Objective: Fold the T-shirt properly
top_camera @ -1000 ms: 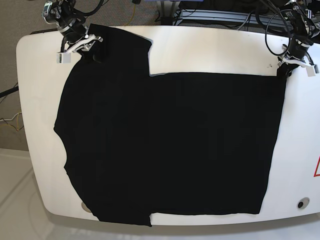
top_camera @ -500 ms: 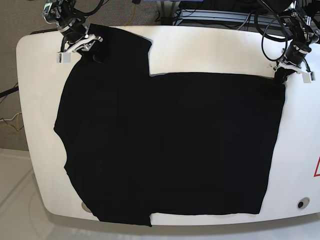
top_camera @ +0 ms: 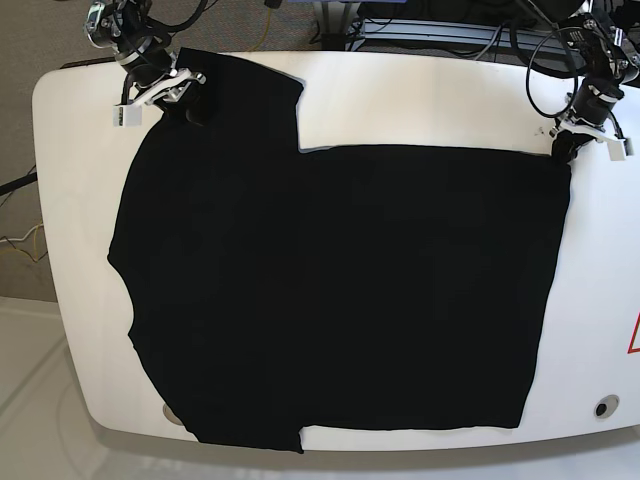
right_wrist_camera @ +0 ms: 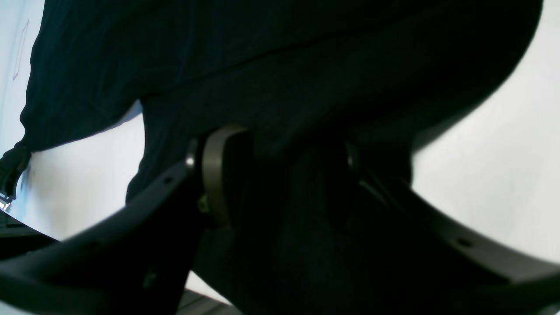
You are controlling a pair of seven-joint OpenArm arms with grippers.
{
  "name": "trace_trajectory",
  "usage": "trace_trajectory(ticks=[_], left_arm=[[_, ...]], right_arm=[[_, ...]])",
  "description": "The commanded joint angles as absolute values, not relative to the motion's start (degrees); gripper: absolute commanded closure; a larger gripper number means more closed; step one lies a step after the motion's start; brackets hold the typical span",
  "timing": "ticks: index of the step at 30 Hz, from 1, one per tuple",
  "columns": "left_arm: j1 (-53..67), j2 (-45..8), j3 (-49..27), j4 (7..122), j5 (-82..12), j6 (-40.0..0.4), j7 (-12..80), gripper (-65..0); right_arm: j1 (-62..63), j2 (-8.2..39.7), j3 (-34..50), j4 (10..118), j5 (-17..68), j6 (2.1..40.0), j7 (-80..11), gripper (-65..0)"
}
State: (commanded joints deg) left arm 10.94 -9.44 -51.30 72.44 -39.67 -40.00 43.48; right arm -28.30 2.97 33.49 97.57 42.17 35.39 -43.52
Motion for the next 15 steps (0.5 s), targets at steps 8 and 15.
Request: trace_trajectory(ticks=[8, 15], left_arm=[[11.3, -9.6, -51.3, 72.6, -41.7, -40.0, 44.4, 0.0], [11.9, -9.8, -51.2, 72.3, -41.9, -40.0, 44.8, 0.0]], right_arm=[[-28.8, 3.1, 33.4, 101.6, 39.0, 35.0, -43.2, -30.9], [-29.3, 3.3, 33.3, 105.4, 37.2, 34.7, -42.8, -32.8]])
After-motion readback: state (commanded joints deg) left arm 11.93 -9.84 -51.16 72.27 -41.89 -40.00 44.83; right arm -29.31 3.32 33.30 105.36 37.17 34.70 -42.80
